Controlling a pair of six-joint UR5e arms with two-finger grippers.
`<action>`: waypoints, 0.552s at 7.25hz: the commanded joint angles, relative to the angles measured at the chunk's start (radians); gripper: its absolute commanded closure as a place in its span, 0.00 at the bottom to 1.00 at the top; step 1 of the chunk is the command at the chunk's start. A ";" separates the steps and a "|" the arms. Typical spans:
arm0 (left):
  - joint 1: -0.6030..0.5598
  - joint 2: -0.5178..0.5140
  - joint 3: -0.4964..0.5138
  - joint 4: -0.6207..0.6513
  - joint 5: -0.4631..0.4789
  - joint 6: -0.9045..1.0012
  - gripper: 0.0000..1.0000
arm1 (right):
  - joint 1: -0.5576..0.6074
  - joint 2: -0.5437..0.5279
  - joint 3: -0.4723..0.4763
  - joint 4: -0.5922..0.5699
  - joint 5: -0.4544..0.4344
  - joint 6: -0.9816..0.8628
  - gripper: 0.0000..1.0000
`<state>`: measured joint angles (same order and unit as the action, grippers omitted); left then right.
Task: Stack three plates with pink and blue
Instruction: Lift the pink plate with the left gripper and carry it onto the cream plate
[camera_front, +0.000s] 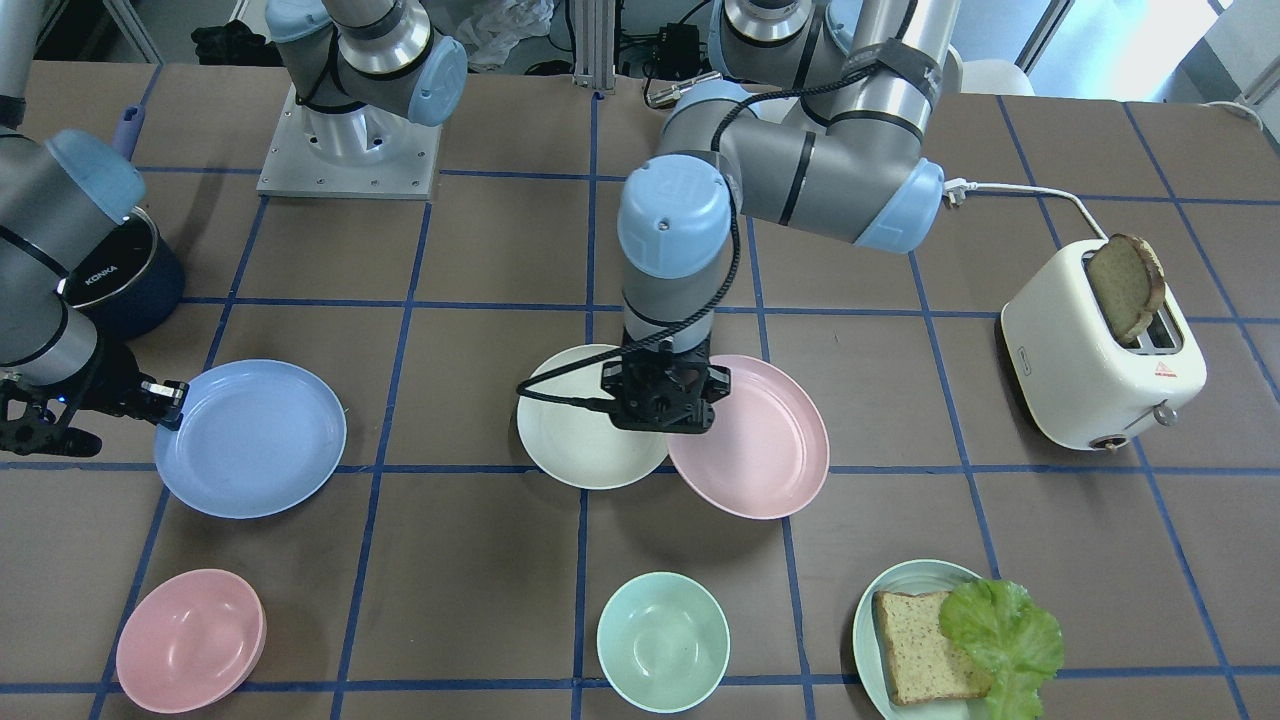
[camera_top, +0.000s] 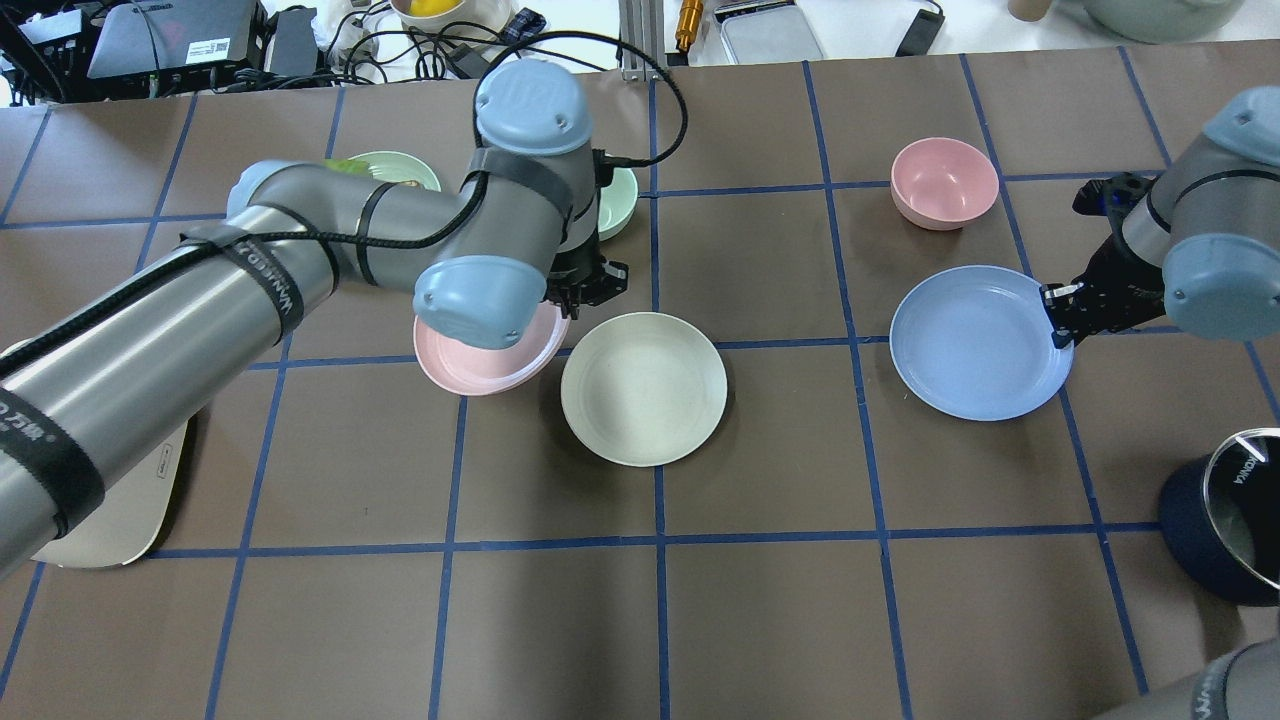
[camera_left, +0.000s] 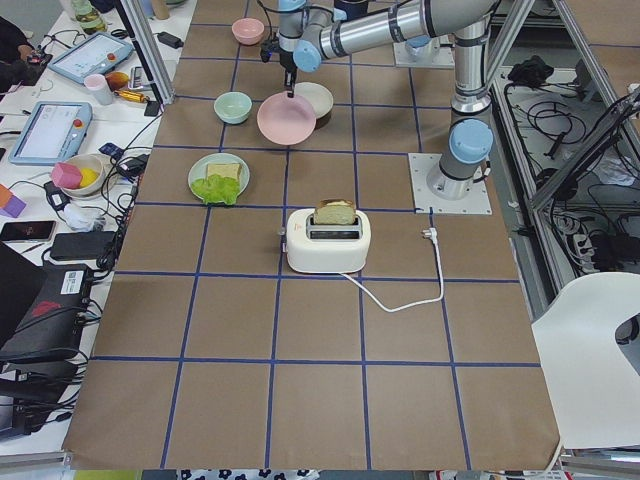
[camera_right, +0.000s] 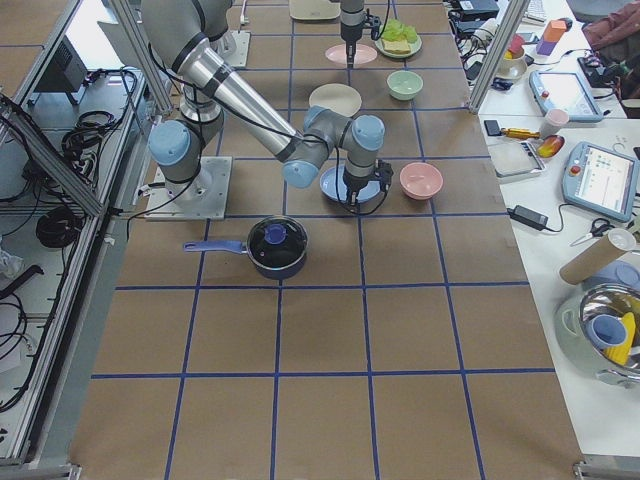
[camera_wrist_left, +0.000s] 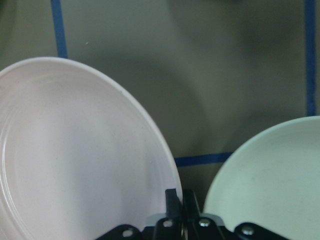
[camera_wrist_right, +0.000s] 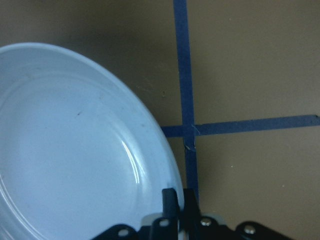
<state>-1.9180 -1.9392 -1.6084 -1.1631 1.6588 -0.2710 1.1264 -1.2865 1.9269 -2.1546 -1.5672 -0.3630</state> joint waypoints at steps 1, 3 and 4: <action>-0.128 -0.076 0.137 -0.130 0.006 -0.164 1.00 | 0.004 -0.008 -0.044 0.043 -0.001 -0.001 1.00; -0.182 -0.159 0.140 -0.016 0.004 -0.244 1.00 | 0.006 -0.004 -0.085 0.084 -0.001 0.003 1.00; -0.194 -0.182 0.140 -0.010 0.007 -0.249 1.00 | 0.007 -0.007 -0.085 0.085 -0.001 0.006 1.00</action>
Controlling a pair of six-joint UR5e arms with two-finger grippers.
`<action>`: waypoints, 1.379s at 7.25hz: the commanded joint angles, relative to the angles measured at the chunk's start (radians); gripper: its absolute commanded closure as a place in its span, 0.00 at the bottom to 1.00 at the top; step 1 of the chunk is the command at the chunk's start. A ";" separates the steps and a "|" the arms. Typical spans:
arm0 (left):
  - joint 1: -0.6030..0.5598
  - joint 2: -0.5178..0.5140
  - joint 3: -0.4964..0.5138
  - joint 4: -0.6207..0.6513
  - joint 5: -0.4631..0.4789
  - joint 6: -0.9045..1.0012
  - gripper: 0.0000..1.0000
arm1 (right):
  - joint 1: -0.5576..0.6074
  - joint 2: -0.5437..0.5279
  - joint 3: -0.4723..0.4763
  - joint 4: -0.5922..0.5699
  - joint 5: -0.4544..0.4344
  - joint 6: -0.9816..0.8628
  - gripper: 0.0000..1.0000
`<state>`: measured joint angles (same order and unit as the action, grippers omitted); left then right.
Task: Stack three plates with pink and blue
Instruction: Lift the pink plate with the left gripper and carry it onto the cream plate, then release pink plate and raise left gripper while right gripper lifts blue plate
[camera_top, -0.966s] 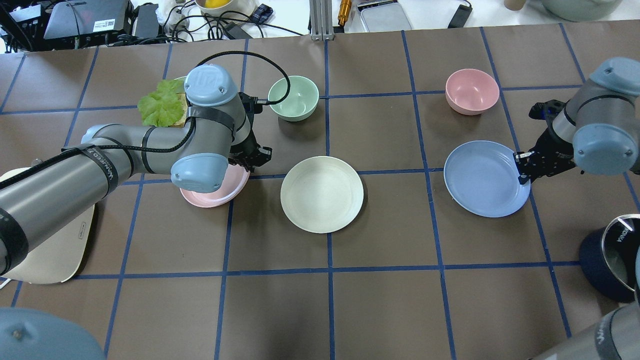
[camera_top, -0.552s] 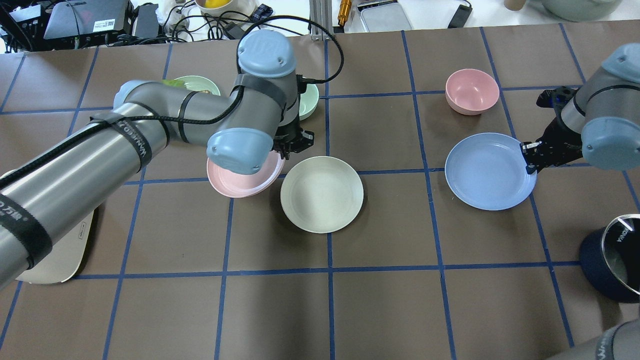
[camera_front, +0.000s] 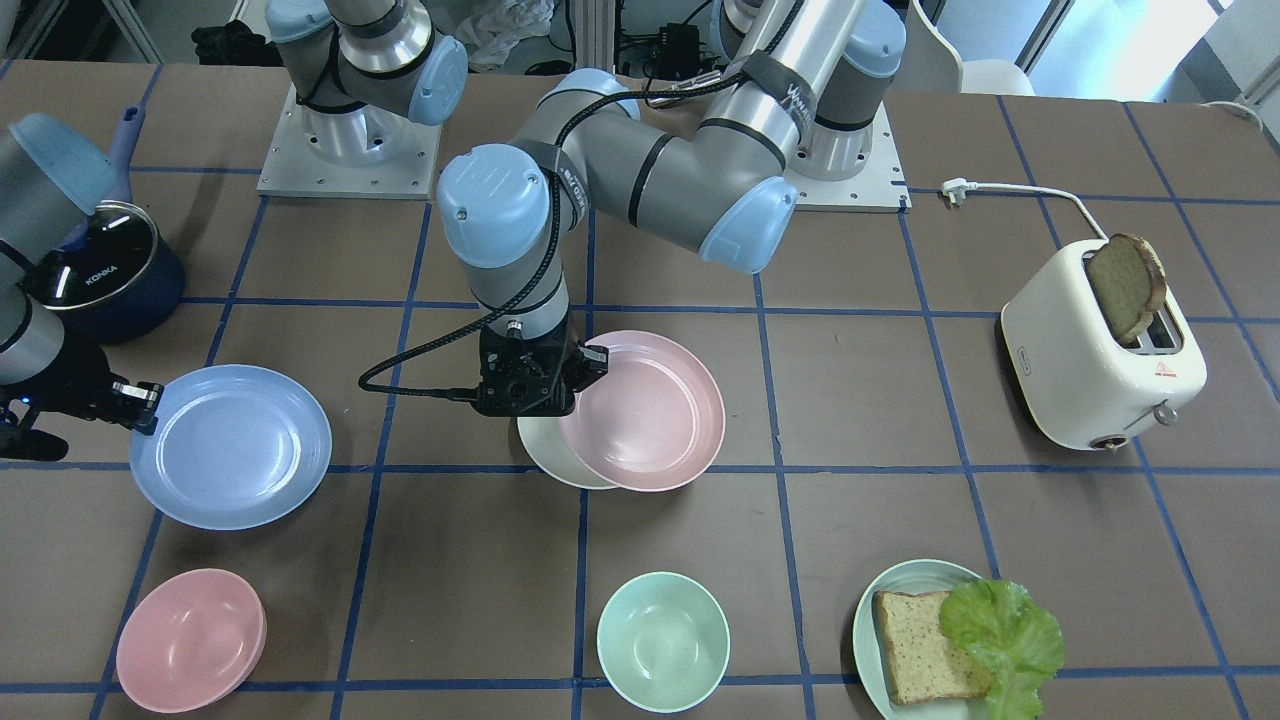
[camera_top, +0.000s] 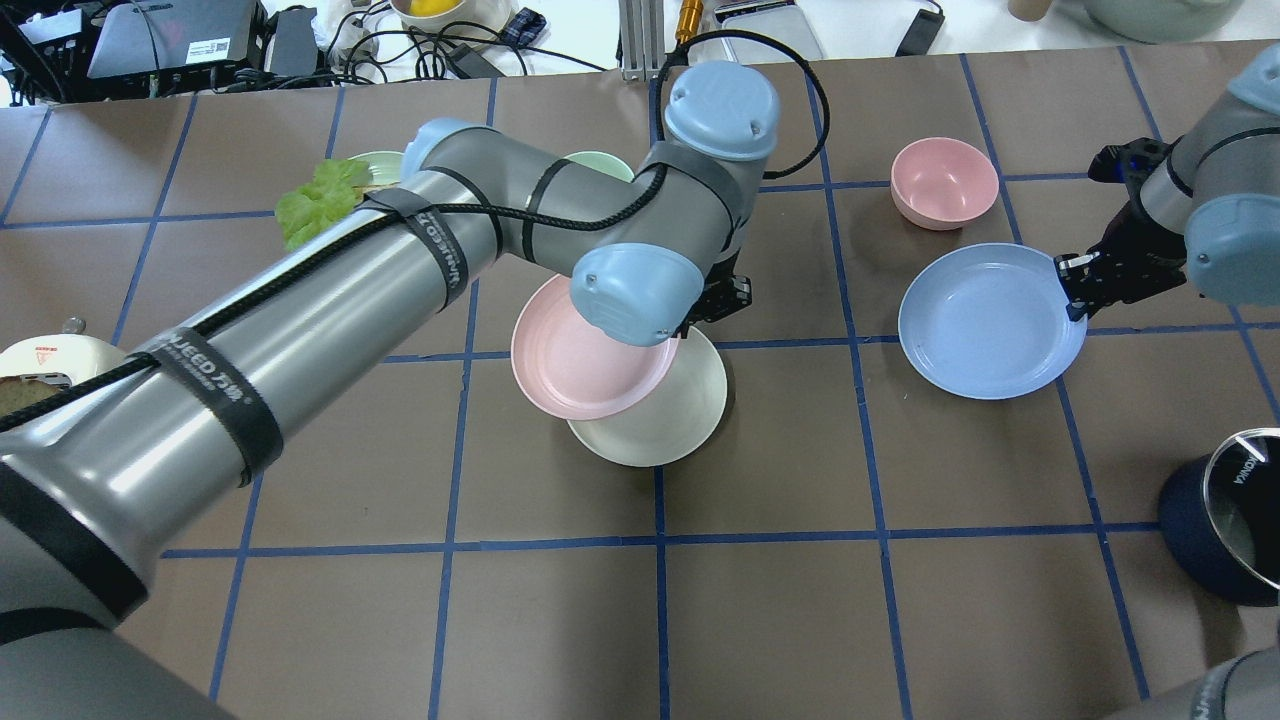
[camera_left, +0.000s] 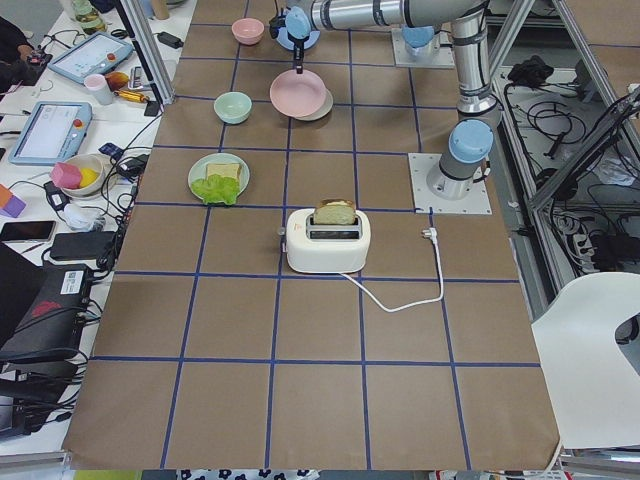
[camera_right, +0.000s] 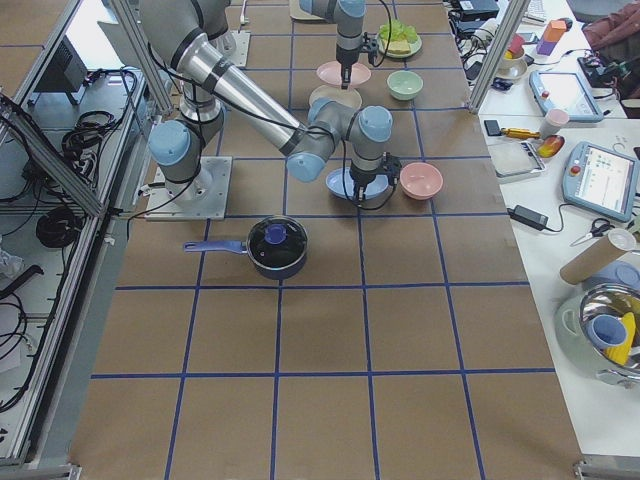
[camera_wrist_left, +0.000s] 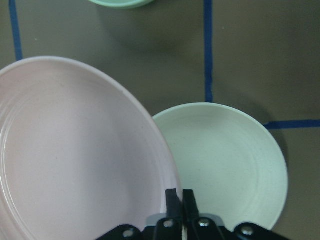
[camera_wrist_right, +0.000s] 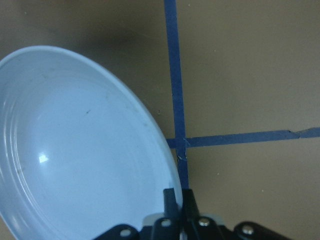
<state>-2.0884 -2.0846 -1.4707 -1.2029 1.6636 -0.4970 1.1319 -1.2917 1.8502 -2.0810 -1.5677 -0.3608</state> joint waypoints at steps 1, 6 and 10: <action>-0.028 -0.046 0.004 0.029 0.002 -0.032 1.00 | 0.005 -0.001 -0.008 0.010 0.000 0.006 1.00; -0.038 -0.063 0.003 0.029 -0.008 -0.047 1.00 | 0.011 -0.004 -0.009 0.010 0.002 0.006 1.00; -0.024 0.003 0.027 -0.021 -0.022 -0.074 0.00 | 0.015 -0.004 -0.009 0.012 0.005 0.010 1.00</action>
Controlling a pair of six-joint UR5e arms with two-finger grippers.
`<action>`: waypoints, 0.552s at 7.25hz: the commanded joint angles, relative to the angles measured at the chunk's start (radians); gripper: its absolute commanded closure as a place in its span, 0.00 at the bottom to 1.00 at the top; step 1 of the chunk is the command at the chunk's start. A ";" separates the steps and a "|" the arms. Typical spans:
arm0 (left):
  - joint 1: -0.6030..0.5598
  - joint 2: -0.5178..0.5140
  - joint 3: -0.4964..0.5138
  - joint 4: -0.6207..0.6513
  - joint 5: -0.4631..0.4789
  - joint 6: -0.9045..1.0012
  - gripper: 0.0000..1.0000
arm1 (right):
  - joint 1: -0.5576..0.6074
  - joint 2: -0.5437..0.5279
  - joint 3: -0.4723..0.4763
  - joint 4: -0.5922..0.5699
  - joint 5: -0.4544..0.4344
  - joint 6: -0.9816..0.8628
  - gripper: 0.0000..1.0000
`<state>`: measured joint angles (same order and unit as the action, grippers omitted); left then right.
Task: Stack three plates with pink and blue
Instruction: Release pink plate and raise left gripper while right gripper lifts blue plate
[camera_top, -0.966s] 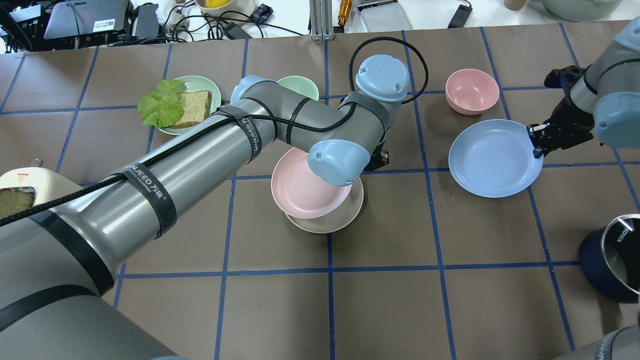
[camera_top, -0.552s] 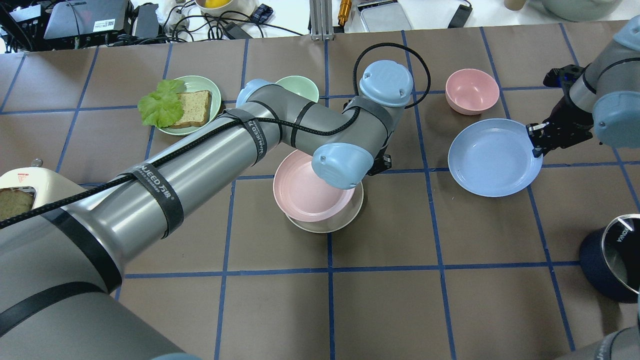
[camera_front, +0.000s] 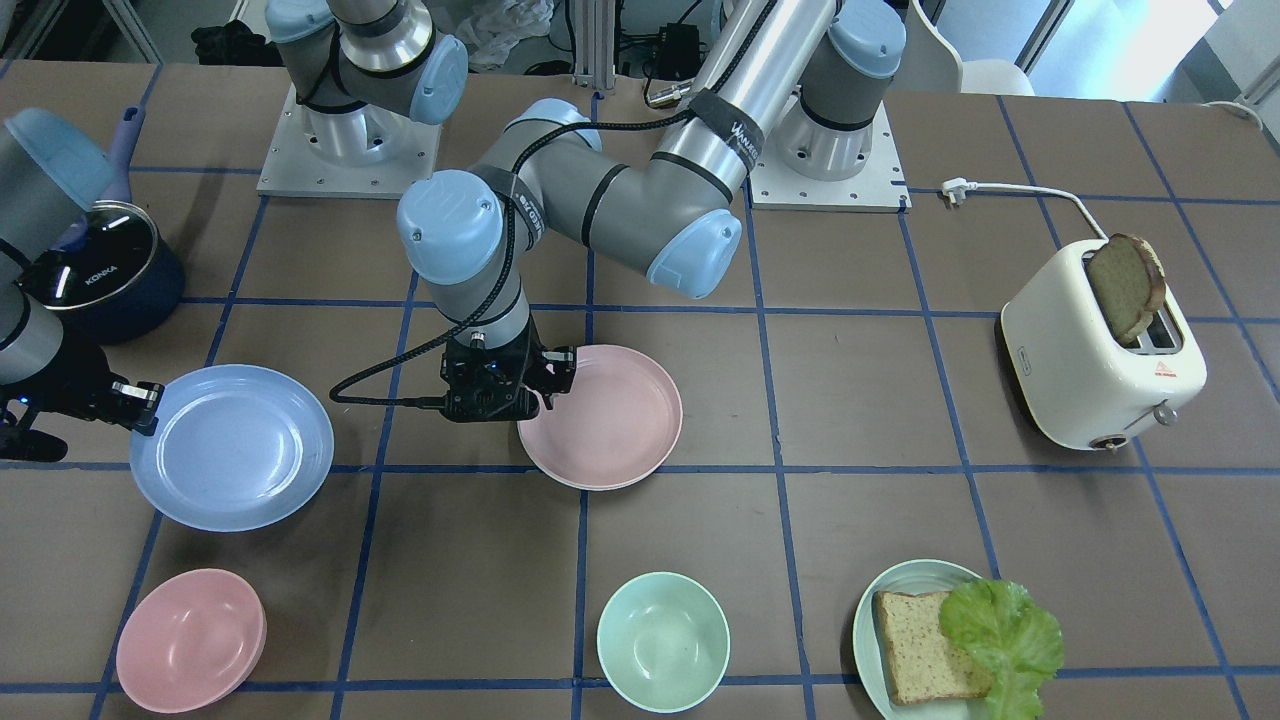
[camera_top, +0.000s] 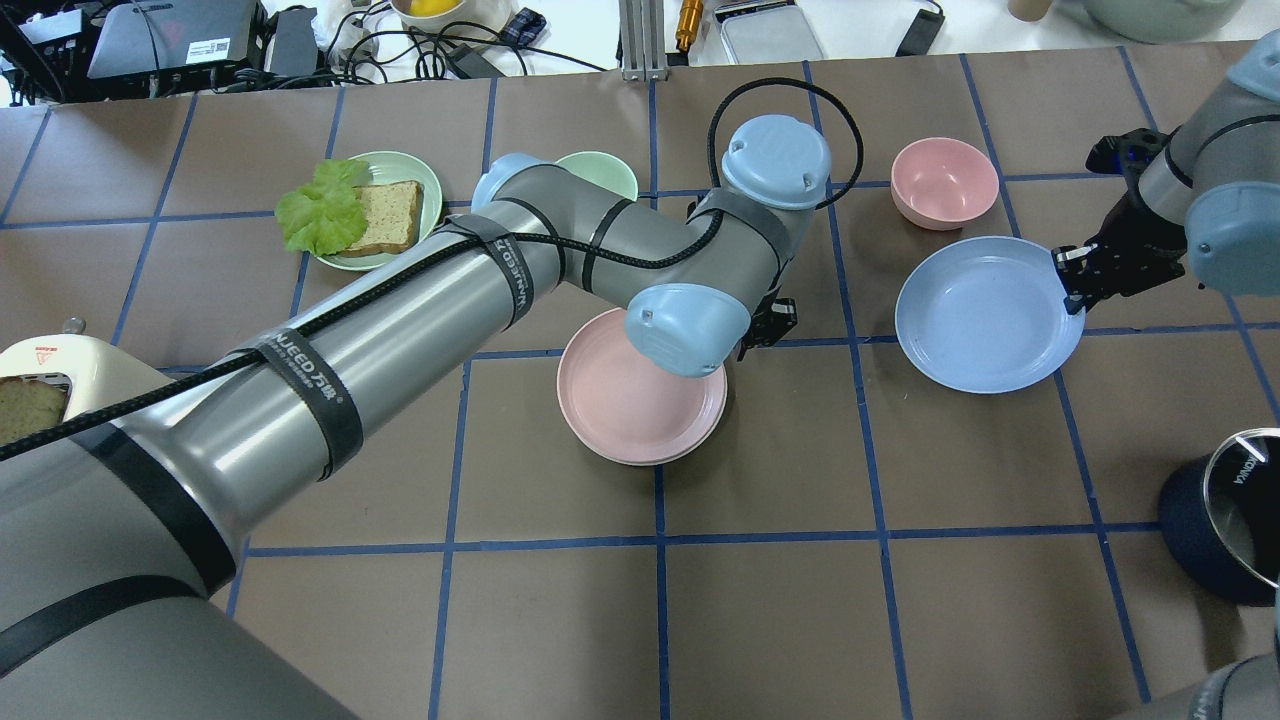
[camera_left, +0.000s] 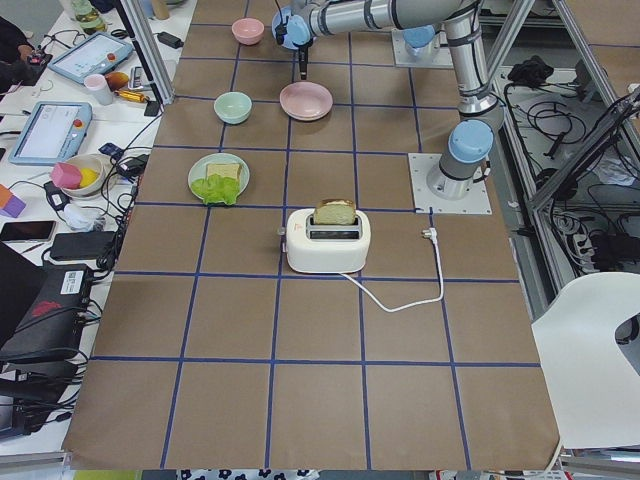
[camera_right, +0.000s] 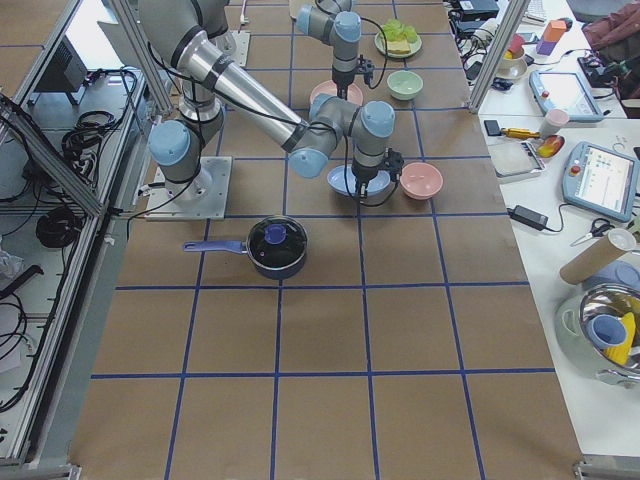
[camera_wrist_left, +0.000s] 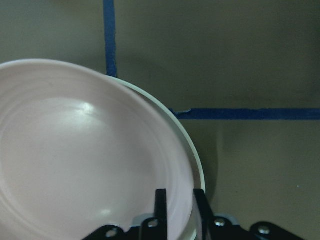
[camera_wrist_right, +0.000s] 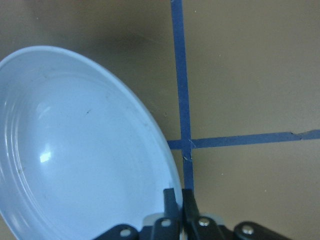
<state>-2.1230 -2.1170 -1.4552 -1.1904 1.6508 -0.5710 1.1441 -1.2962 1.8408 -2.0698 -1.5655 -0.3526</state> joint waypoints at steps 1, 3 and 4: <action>0.059 0.079 0.035 -0.117 -0.011 0.016 0.00 | 0.020 -0.005 0.000 0.000 0.015 0.023 1.00; 0.209 0.178 0.110 -0.356 -0.048 0.194 0.00 | 0.080 -0.023 0.014 0.005 0.019 0.091 1.00; 0.281 0.222 0.128 -0.458 -0.045 0.292 0.00 | 0.132 -0.038 0.011 0.035 0.063 0.160 1.00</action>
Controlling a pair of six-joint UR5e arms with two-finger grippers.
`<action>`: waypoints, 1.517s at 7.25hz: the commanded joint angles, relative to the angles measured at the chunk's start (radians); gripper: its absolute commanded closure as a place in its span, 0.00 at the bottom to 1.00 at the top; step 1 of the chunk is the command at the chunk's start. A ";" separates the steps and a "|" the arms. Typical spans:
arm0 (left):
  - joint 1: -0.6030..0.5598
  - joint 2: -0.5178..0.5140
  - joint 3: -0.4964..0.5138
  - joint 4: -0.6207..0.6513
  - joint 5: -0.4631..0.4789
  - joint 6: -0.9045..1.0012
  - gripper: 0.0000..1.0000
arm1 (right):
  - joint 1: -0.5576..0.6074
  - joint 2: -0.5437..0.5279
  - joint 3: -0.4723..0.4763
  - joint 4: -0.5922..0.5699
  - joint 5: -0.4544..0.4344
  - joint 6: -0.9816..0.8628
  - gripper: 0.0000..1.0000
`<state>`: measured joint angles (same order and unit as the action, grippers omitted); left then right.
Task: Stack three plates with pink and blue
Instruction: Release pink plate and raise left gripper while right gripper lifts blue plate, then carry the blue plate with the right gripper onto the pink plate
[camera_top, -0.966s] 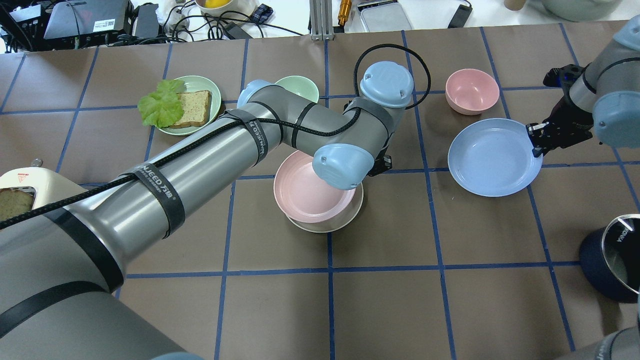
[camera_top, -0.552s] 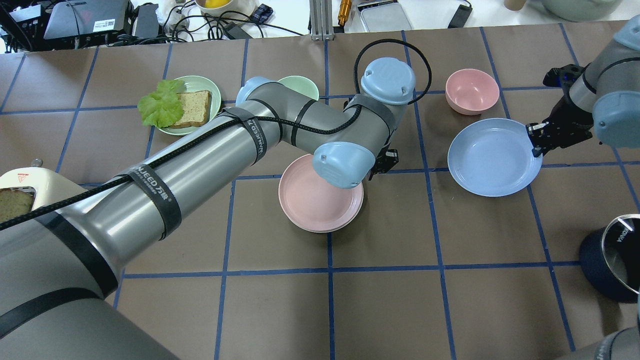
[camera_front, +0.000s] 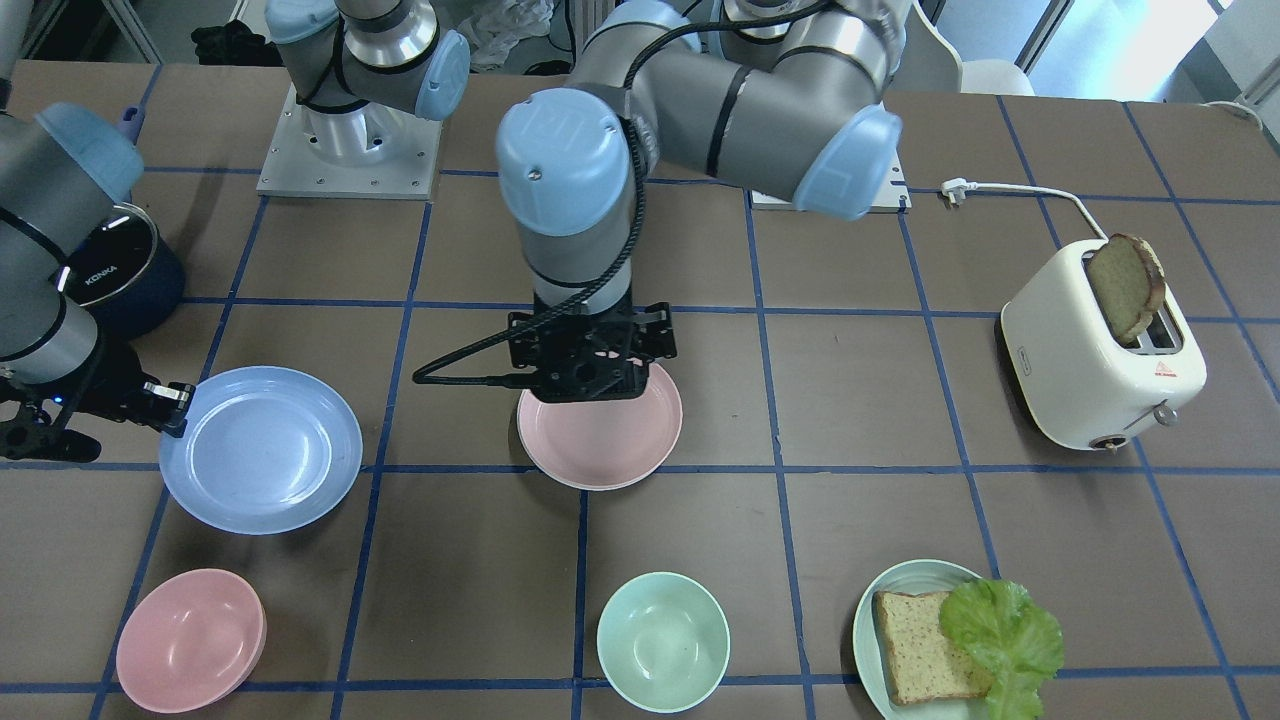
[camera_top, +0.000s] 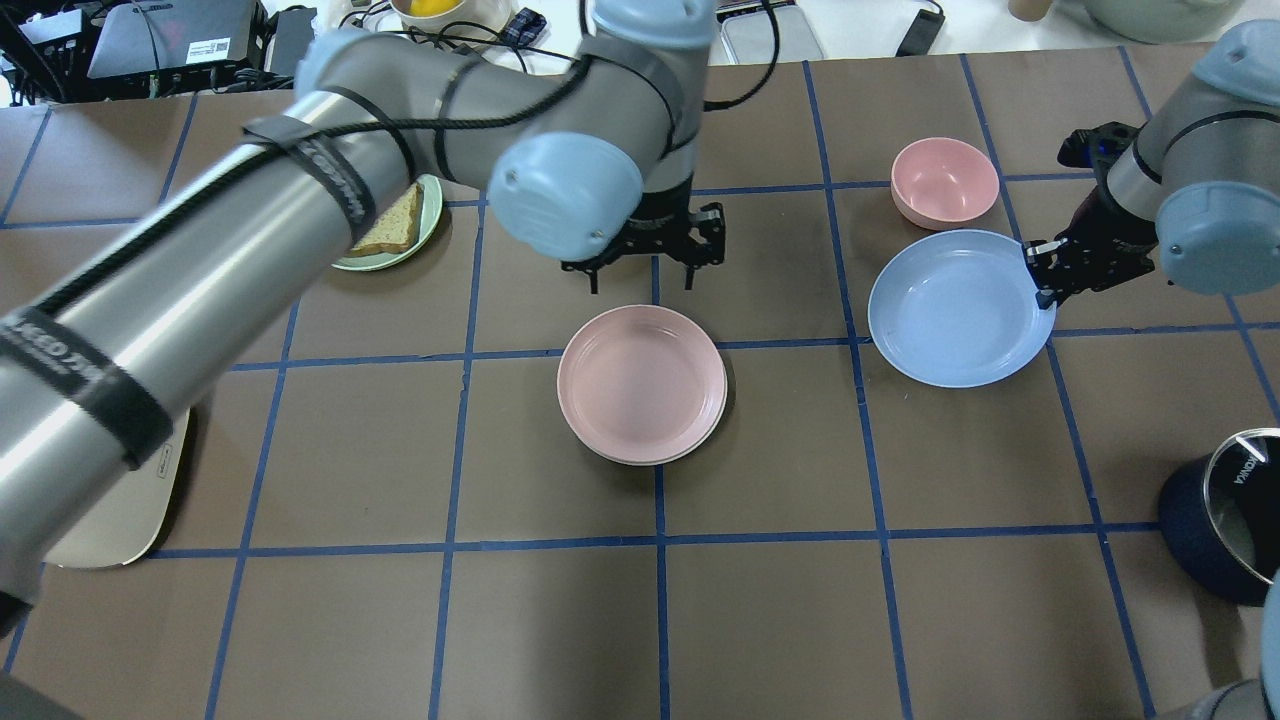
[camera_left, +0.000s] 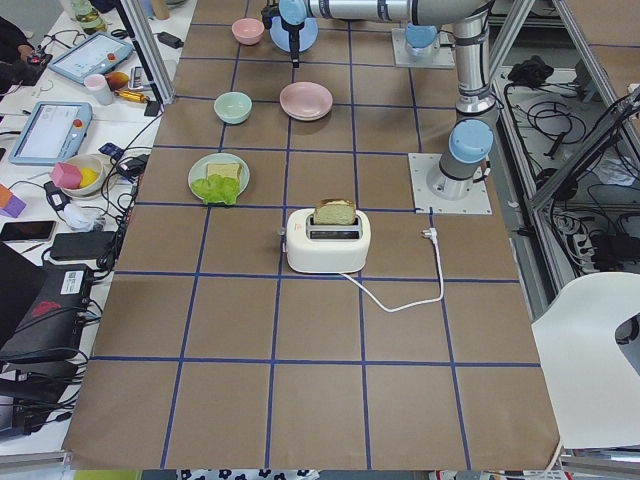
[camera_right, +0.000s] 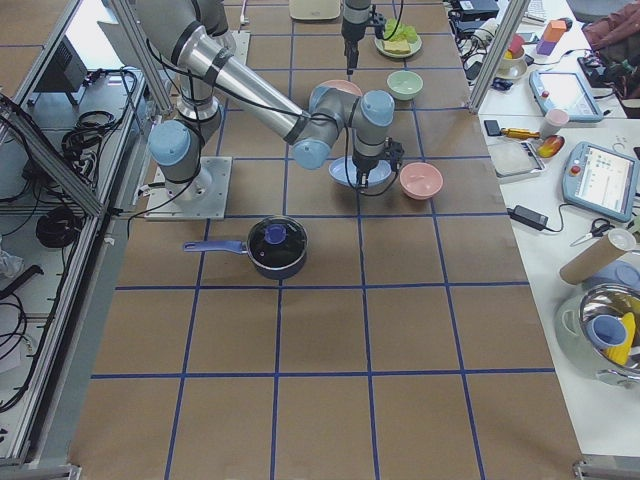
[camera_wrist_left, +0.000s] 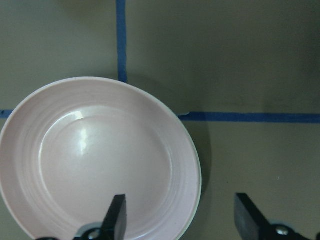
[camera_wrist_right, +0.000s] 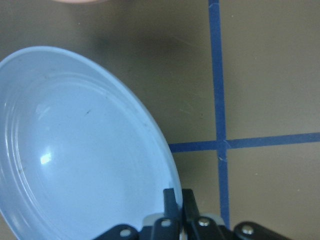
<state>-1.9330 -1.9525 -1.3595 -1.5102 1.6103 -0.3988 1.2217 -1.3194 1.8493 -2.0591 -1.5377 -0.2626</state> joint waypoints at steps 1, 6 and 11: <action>0.148 0.104 0.030 -0.174 -0.006 0.168 0.00 | 0.112 -0.029 0.001 0.037 0.039 0.156 1.00; 0.271 0.362 -0.087 -0.182 -0.010 0.275 0.00 | 0.448 -0.064 0.004 0.017 0.117 0.679 1.00; 0.287 0.365 -0.176 0.028 -0.004 0.278 0.00 | 0.556 -0.051 0.214 -0.390 0.183 0.870 1.00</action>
<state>-1.6505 -1.5877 -1.5303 -1.4963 1.6066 -0.1231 1.7747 -1.3790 2.0057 -2.3150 -1.3904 0.5916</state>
